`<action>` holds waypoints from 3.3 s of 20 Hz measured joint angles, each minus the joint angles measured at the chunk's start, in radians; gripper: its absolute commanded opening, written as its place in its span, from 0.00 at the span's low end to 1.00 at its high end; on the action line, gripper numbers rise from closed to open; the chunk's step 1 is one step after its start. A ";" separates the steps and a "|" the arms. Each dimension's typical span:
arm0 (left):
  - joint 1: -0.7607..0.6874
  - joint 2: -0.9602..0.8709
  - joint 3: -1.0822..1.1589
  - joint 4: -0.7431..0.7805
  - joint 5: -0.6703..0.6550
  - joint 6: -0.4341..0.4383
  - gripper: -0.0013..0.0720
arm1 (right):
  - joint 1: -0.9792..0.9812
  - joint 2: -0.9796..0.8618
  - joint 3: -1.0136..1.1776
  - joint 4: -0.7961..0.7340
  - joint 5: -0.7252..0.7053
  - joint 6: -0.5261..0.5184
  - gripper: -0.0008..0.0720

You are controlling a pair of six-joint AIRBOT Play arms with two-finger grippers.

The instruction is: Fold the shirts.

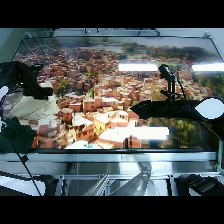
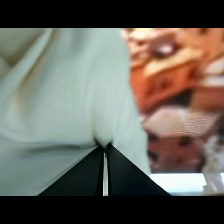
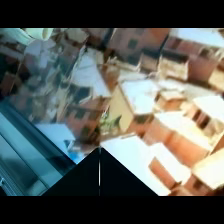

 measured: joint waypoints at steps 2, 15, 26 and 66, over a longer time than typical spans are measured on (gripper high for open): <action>-0.047 0.036 0.043 -0.184 0.005 0.068 0.04 | 0.000 0.000 0.000 0.000 0.000 0.000 0.03; -0.447 0.163 0.461 -0.681 0.076 0.101 0.04 | 0.000 0.000 0.000 0.008 0.002 0.019 0.03; -0.369 0.166 -0.066 -0.669 0.092 0.100 1.00 | -0.009 0.001 0.001 0.077 0.380 0.059 0.03; -0.380 0.082 0.097 -0.700 0.197 0.061 0.04 | -0.690 -0.505 0.381 0.494 0.480 -0.217 0.03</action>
